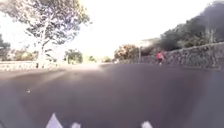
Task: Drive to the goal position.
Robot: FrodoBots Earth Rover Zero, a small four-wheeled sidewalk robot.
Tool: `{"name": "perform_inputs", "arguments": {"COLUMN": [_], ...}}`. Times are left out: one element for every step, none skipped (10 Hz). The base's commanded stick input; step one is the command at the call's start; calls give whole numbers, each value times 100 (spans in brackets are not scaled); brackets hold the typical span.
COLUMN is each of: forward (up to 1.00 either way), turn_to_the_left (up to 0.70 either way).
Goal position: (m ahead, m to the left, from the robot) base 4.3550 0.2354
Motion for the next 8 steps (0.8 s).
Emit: {"name": "perform_inputs", "arguments": {"forward": [85,85,85,85,85,85,85,85], "turn_to_the_left": [0,0,0,0,0,0,0,0]}}
